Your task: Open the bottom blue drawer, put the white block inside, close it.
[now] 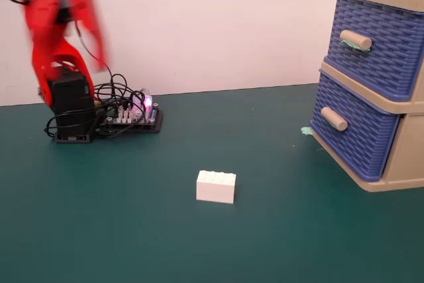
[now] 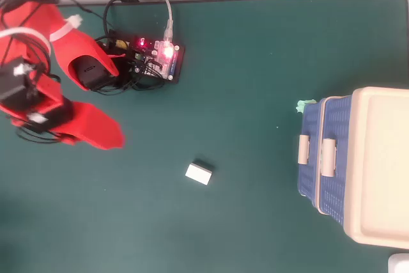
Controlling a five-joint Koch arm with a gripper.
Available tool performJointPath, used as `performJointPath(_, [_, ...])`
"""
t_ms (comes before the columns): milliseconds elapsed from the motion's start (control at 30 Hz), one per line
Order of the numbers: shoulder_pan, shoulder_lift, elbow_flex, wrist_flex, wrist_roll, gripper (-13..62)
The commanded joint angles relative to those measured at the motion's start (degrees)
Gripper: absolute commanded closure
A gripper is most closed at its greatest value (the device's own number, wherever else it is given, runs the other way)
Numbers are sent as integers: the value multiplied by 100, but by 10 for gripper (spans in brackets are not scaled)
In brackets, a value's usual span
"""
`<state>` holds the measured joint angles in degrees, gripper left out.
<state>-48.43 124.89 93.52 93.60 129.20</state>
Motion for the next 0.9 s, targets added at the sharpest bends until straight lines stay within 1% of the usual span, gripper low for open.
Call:
performJointPath(0, [-1415,-272,-105,-1187,1582,155])
performJointPath(67, [-2065,-519,290,-2320,2215,156])
performJointPath(133, [-2294,-510,1002,-3489,2294,156])
performJointPath(300, [-2769,-747,2918,-8077,2312,155])
performJointPath(433, [-3076,-1705,3718,-11127,2364,155])
performJointPath(467, [-3120,-2215,3753,-11900,2364,155])
performJointPath(600, [-3393,-3858,3463,-13509,2364,156])
performJointPath(733, [-3612,-4939,2760,-13685,2505,156])
performJointPath(867, [-3639,-5590,1916,-13702,3595,157])
